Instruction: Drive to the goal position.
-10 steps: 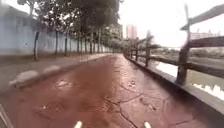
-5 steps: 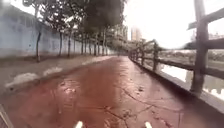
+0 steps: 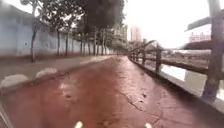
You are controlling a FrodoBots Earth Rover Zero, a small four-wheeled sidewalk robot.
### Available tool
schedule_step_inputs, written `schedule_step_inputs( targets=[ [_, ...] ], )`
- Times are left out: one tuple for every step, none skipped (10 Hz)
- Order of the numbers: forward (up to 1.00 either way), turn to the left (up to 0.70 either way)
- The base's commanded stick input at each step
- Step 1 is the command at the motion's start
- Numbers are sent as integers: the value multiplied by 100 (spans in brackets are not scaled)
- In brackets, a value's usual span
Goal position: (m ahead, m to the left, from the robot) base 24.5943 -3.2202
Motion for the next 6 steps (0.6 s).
schedule_step_inputs(
  targets=[
    [50,0],
    [50,0],
    [50,0],
    [50,0],
    [50,0],
    [50,0]
  ],
)
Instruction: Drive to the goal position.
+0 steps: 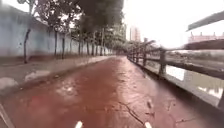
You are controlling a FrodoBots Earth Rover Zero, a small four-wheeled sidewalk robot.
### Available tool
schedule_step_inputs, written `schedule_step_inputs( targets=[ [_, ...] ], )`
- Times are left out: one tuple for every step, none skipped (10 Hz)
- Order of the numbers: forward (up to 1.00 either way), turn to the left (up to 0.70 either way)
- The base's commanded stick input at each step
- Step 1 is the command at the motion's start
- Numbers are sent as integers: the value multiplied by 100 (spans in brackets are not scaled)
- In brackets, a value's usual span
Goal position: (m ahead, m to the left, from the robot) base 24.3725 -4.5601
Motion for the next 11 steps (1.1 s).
schedule_step_inputs(
  targets=[
    [50,0],
    [50,0],
    [50,0],
    [50,0],
    [50,0],
    [50,0],
    [50,0],
    [50,0],
    [50,0],
    [50,0],
    [50,0]
  ],
)
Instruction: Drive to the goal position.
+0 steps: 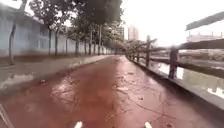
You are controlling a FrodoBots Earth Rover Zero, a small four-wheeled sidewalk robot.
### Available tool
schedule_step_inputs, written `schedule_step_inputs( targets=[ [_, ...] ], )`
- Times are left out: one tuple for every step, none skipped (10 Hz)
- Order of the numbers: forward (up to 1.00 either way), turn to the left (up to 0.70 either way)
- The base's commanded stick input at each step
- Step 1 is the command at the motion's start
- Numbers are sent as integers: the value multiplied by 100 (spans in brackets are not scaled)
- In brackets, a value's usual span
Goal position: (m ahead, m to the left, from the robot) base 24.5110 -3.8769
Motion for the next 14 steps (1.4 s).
schedule_step_inputs(
  targets=[
    [50,0],
    [50,0],
    [50,0],
    [50,0],
    [50,0],
    [50,0],
    [50,0],
    [50,0],
    [50,0],
    [50,0],
    [50,0],
    [50,0],
    [50,0],
    [50,0]
  ],
)
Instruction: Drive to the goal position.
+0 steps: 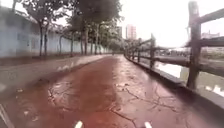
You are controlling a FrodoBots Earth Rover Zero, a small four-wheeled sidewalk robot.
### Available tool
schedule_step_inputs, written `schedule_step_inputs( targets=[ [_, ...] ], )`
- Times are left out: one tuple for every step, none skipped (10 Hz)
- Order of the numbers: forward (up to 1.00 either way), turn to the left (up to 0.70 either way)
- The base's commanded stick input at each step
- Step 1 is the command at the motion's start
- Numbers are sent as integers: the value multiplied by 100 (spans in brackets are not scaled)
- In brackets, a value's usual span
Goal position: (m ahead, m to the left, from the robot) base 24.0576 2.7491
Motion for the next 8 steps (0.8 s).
schedule_step_inputs(
  targets=[
    [50,0],
    [50,0],
    [50,0],
    [50,0],
    [50,0],
    [50,0],
    [50,0],
    [50,0]
  ],
)
